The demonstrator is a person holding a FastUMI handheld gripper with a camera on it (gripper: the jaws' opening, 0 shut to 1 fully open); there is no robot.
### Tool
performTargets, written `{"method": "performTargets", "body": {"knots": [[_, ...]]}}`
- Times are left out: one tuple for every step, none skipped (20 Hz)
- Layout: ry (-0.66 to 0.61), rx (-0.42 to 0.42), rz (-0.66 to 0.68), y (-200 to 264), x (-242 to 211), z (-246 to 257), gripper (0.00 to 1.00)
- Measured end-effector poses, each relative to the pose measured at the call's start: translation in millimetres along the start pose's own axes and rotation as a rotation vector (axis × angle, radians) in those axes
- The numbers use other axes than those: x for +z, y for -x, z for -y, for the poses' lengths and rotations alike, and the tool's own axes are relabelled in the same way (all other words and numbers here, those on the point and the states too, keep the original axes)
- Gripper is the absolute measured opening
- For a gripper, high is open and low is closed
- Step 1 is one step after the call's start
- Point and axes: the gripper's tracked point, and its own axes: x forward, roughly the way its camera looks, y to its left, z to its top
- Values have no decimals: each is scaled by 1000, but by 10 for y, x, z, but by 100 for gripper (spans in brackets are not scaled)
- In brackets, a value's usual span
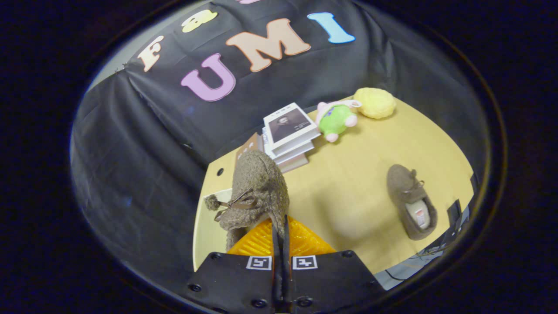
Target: Open the storage box then place both shoes into the box .Put the left shoe in first, then the right shoe, with the right side of both shoes facing outward in a uniform manner.
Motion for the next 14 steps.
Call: {"method": "performTargets", "body": {"knots": [[-3, 20, -14, -30, -55, -145, 4], [1, 39, -30, -75, -123, -281, 4], [8, 52, -44, -132, -193, -399, 4], [18, 62, -61, -195, -271, -501, 4], [28, 70, -79, -254, -352, -596, 4], [31, 76, -96, -318, -438, -683, 4], [26, 81, -111, -407, -507, -756, 4], [23, 82, -125, -482, -588, -815, 4], [24, 79, -134, -562, -654, -857, 4], [28, 69, -144, -652, -725, -878, 4], [33, 56, -155, -747, -790, -885, 4], [39, 41, -164, -839, -873, -891, 4], [45, 28, -174, -927, -941, -895, 4], [45, 13, -186, -1005, -1031, -886, 4]]}}
